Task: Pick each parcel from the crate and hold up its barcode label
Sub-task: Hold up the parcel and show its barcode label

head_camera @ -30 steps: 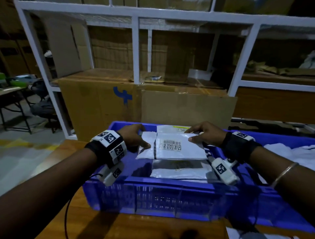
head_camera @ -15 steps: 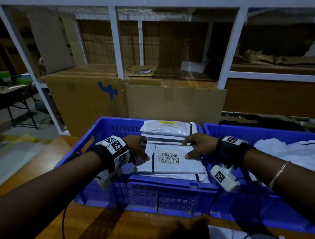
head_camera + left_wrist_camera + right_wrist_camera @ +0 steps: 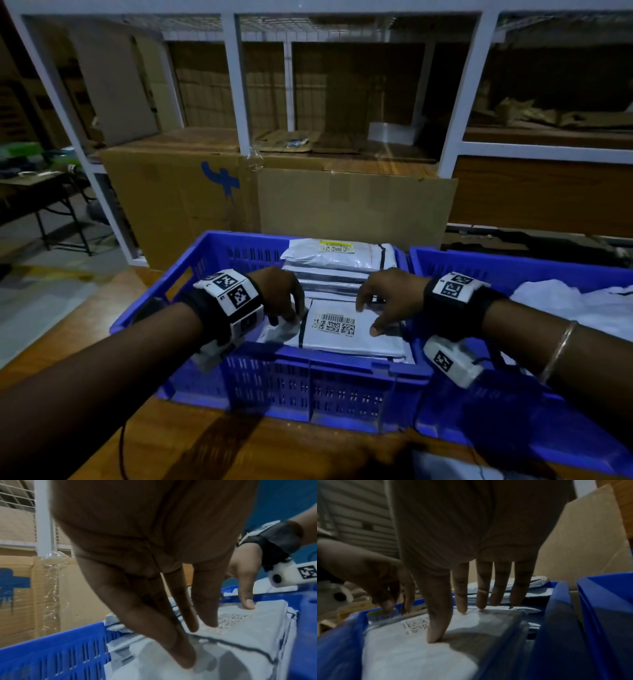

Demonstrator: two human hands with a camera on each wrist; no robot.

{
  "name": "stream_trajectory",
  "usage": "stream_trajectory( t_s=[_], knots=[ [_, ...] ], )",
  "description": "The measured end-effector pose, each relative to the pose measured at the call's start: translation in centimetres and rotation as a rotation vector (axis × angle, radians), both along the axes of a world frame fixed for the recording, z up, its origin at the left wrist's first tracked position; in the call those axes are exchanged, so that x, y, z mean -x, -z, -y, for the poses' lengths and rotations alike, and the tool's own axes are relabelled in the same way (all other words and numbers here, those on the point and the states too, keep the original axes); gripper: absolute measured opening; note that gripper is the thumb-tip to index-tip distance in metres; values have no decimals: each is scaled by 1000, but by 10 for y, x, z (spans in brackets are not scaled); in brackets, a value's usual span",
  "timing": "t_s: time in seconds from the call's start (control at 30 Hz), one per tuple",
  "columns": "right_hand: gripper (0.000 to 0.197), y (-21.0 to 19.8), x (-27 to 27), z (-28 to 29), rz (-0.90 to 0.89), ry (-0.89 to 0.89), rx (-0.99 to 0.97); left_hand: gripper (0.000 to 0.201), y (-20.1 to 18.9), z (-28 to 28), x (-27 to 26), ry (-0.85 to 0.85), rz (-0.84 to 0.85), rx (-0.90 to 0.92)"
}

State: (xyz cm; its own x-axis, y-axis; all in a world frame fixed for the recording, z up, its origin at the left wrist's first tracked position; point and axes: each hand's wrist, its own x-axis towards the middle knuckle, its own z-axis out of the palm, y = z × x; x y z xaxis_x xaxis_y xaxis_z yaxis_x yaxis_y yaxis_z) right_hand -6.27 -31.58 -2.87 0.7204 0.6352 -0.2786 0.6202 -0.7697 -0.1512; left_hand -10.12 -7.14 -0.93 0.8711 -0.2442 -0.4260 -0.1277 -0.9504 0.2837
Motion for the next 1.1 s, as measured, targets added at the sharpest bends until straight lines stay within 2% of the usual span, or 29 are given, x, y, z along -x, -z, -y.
stream_trajectory(
  t_s=[0.1,0.3,0.73,0.9,1.03,1.1],
  knots=[
    [47,4,4,-3,-31,-10,21,23,2,5,4,42,-27,7],
    [51,5,9,0,-61,10,-29,27,3,3,9,131,-2,-60],
    [52,10,18,0,-63,61,-8,24,7,3,12,130,-11,-27],
    [41,4,18,1,-39,141,-81,26,5,-3,14,85,-29,55],
    [12,-10,14,9,45,244,-89,32,-6,-17,16,56,28,138],
    [11,-18,13,15,90,314,-82,29,-16,-33,13,21,57,173]
  ],
)
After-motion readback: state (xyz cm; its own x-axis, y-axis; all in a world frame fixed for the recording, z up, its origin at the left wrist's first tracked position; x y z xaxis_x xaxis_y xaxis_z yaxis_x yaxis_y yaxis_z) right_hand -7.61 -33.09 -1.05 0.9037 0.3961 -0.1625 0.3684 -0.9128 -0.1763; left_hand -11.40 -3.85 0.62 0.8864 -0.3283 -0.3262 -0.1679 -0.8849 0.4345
